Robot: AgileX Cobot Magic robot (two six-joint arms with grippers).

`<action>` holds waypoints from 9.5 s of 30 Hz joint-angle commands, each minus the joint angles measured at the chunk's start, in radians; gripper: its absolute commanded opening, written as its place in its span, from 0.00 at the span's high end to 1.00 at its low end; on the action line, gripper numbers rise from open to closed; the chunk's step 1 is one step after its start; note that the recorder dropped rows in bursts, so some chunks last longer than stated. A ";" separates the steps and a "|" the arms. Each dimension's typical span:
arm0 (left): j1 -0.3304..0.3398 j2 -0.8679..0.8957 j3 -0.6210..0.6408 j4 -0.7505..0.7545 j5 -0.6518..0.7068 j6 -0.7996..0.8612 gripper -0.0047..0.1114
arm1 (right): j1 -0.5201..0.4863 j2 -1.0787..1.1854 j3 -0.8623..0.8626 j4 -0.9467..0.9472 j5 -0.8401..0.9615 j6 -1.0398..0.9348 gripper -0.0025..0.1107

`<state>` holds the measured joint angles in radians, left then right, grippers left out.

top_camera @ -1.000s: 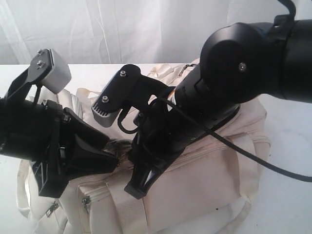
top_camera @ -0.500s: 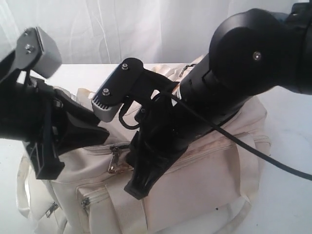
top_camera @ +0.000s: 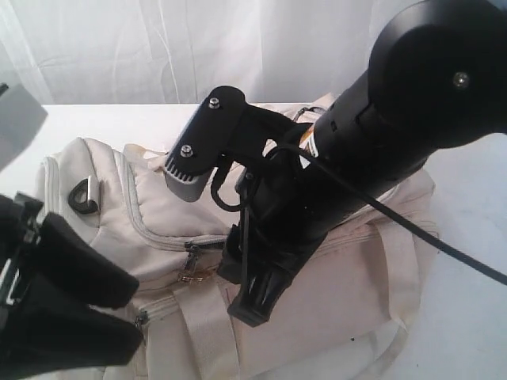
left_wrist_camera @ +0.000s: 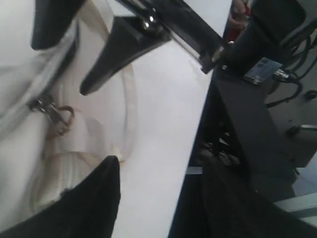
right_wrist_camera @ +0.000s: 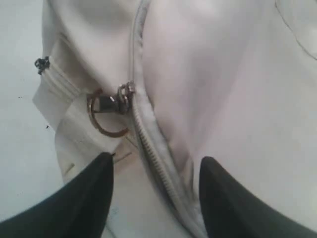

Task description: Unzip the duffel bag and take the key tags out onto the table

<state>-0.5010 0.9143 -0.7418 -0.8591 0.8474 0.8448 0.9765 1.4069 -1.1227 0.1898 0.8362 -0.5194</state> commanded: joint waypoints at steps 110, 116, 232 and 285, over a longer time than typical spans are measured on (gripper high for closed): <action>-0.534 0.383 -0.493 0.806 0.076 -0.404 0.80 | -0.008 -0.139 -0.005 -0.839 0.362 0.639 0.49; -0.573 0.453 -0.493 0.877 0.053 -0.400 0.45 | -0.093 -0.145 -0.005 -0.805 0.362 0.627 0.71; -0.628 0.517 -0.667 1.369 0.374 -0.560 0.96 | -0.192 -0.106 0.400 0.376 -0.546 -0.838 0.98; -0.457 0.182 -0.177 1.020 -0.347 -1.446 0.53 | -0.192 -0.106 0.402 0.284 -0.546 -0.705 0.98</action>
<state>-0.9634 1.1005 -0.9262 0.1529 0.5291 -0.5808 0.7843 1.3022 -0.7256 0.4793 0.2851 -1.2349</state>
